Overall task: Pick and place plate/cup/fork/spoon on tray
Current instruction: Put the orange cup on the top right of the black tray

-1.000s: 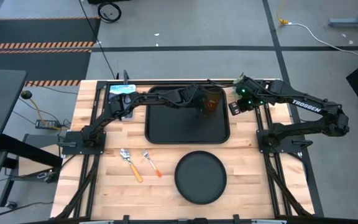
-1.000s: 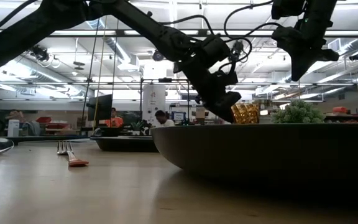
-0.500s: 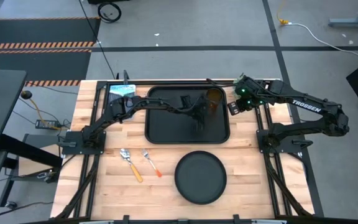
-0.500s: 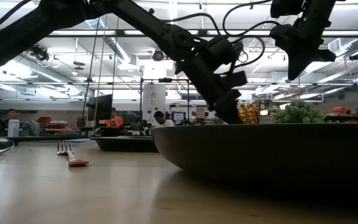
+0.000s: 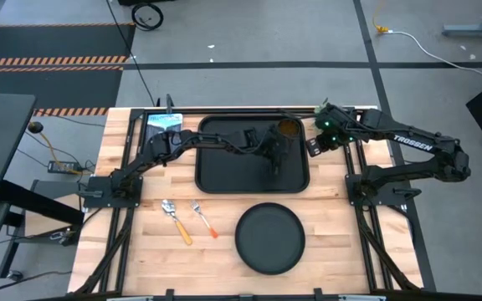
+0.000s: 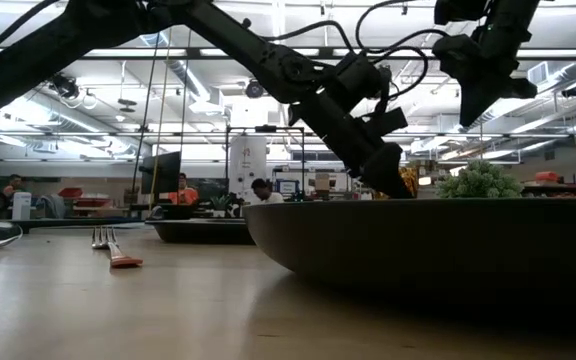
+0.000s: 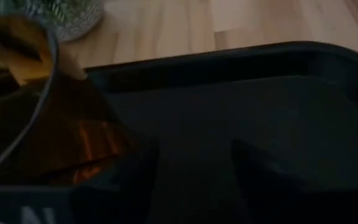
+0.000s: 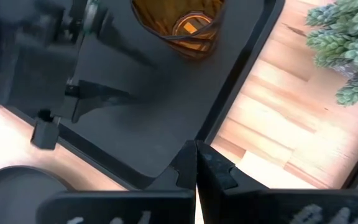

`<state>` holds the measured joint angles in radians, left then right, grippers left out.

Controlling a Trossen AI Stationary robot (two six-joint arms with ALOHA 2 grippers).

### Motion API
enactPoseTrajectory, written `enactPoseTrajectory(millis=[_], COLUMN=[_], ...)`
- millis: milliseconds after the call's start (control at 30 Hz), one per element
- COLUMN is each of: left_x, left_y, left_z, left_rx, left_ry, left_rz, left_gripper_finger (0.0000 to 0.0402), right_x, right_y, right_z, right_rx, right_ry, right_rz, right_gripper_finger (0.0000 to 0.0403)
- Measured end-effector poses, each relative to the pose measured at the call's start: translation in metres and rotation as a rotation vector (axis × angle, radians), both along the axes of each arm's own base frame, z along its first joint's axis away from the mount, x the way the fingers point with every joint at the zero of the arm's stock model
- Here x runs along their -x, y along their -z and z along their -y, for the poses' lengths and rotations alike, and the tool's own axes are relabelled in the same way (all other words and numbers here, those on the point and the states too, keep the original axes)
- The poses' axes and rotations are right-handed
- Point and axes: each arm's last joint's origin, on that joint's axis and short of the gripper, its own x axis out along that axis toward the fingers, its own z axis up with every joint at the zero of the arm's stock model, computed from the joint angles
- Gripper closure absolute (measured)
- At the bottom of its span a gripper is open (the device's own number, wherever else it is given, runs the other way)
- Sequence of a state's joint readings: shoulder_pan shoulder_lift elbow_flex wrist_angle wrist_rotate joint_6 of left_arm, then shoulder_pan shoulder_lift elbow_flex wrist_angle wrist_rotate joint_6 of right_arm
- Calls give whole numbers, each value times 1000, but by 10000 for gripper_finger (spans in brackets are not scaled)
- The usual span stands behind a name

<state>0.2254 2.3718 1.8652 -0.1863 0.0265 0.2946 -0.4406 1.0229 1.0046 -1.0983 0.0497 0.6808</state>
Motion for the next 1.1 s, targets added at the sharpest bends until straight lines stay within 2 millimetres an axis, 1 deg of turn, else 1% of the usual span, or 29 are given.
enactPoseTrajectory(millis=[167,367,500,900,1100], left_x=[1,-1,-3,-3,0], left_y=[0,-2,-6,-10,-10], left_z=[-4,-6,-7,-18,-27], left_rx=[-4,-62,-106,-179,-192], left_ry=[-7,-28,-74,-177,-215], left_rz=[0,18,49,86,81], left_gripper_finger=[138,113,106,106,106], right_x=[-1,-1,-1,-1,-1], right_y=[0,0,0,0,0], right_z=[-1,-1,-1,-1,-1], right_rx=[0,0,0,0,0], right_ry=[-3,-2,-2,-2,-2], right_rz=[7,7,7,7,7], right_gripper_finger=[398,398,398,398,398])
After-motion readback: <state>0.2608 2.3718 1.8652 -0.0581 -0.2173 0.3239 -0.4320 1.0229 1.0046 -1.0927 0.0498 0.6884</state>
